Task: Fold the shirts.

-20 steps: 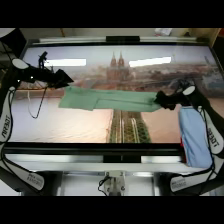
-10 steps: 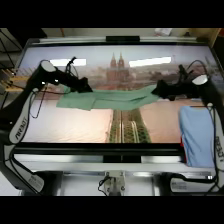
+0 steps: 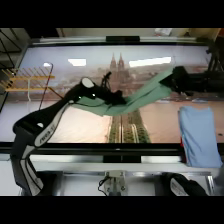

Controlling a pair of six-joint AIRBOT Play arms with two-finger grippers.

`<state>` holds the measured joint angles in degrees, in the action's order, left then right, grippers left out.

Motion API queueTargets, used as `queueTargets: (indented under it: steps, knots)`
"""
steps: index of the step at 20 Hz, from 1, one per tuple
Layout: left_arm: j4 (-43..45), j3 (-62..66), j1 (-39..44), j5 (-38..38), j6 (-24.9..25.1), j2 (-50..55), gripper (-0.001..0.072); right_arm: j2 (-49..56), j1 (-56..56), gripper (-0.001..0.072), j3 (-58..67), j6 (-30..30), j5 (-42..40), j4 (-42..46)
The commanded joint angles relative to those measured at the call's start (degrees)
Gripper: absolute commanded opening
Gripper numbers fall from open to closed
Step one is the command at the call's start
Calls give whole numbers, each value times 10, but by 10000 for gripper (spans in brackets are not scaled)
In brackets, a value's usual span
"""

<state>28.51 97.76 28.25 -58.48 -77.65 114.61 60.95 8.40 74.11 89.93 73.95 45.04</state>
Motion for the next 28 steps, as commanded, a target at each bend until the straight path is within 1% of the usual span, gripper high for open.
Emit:
queueTargets:
  steps: [1,2,3,5,6,9,12,15,17,18,20,22,24,26,27,28]
  knots:
    - [-63,1,61,57,-5,25,34,-47,-1,70,0,46,9,-1]
    - [-68,2,67,60,17,24,33,-47,-1,71,0,50,9,0]
    - [-67,2,65,60,27,19,33,-44,-1,71,0,50,4,0]
    - [-61,2,34,58,38,-6,31,-33,-11,71,0,58,-20,7]
    - [-49,1,9,57,38,-26,32,-23,-30,71,0,58,-45,15]
    - [26,2,-106,30,37,-107,32,30,-120,70,0,53,-158,13]
    - [102,1,-252,-28,35,-195,32,108,-228,70,0,43,-287,-14]
    - [112,1,-389,-101,35,-257,32,202,-311,70,0,42,-366,-37]
    - [112,1,-462,-149,35,-285,33,262,-346,70,0,39,-409,-89]
    - [112,1,-491,-168,35,-296,32,290,-360,70,1,28,-436,-125]
    - [112,-8,-528,-174,35,-310,33,334,-382,70,1,-6,-481,-212]
    - [112,-17,-537,-172,35,-312,33,364,-398,70,4,-52,-490,-303]
    - [112,-32,-527,-165,38,-312,33,381,-413,70,12,-96,-489,-349]
    - [112,-50,-508,-162,49,-312,32,385,-423,72,13,-110,-511,-360]
    - [112,-59,-498,-157,50,-312,33,385,-426,151,13,-113,-521,-359]
    - [112,-69,-487,-151,50,-312,32,385,-425,409,13,-118,-521,-360]
